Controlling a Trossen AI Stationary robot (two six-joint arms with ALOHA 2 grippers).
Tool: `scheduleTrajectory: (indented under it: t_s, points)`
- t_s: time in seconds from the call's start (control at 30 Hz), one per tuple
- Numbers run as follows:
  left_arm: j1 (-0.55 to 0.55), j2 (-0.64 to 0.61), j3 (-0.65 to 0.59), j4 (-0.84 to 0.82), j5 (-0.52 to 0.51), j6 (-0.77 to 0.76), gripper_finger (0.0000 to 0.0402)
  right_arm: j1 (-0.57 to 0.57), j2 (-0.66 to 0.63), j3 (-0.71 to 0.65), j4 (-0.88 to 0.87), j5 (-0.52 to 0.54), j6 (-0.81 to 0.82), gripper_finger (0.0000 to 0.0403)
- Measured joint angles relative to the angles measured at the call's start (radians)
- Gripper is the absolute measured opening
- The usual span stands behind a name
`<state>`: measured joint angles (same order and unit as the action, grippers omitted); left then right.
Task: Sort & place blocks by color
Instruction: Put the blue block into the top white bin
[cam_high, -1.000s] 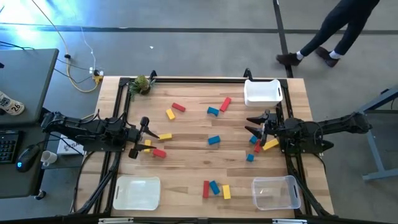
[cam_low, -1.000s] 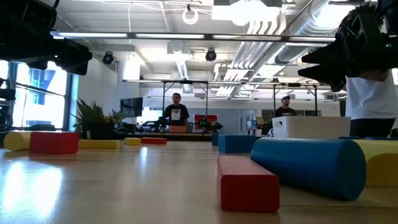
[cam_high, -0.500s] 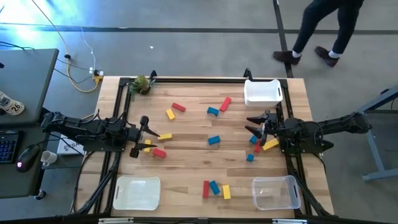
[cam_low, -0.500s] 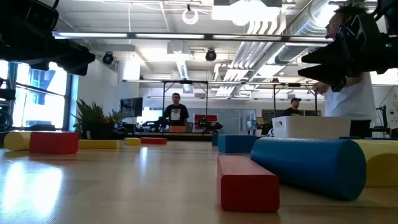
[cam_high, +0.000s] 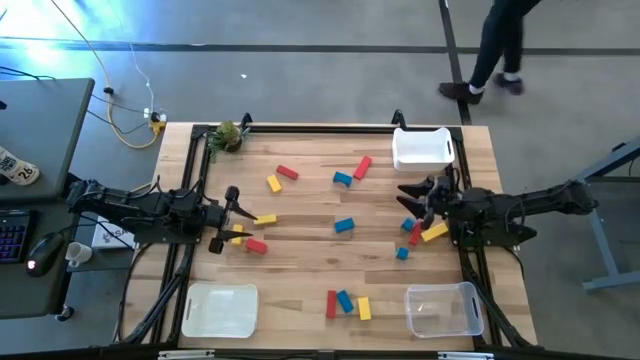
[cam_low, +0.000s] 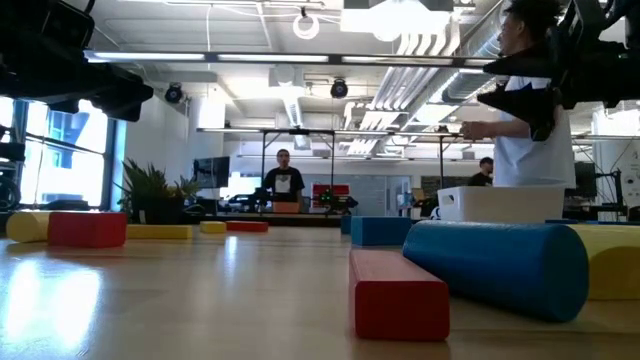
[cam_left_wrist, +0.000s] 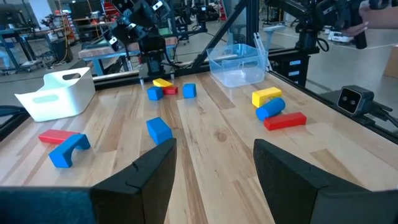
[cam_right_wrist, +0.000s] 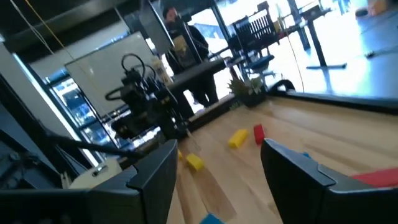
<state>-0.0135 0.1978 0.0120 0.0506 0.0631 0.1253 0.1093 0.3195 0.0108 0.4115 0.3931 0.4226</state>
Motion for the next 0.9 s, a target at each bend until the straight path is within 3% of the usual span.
scheduleTrajectory:
  t_s: [0.17,0.5,0.6,0.73,0.9]
  points:
    - [0.000,0.000,0.000,0.006,-0.030,-0.008,0.0202,0.000,0.000,0.000,0.101,0.007,-0.022,0.0217]
    - [0.000,0.000,0.000,0.006,-0.113,-0.172,0.0202,0.004,0.000,0.002,0.285,-0.034,-0.084,0.0217]
    - [0.000,0.000,0.000,0.006,-0.145,-0.202,0.0202,0.017,0.002,0.027,0.272,-0.104,-0.084,0.0217]
    - [0.000,0.000,0.000,0.006,-0.158,-0.202,0.0202,0.037,0.010,0.090,0.219,-0.105,-0.113,0.0217]
    - [0.000,0.000,0.000,0.007,-0.158,-0.204,0.0202,0.043,0.054,0.247,0.001,-0.082,-0.151,0.0217]
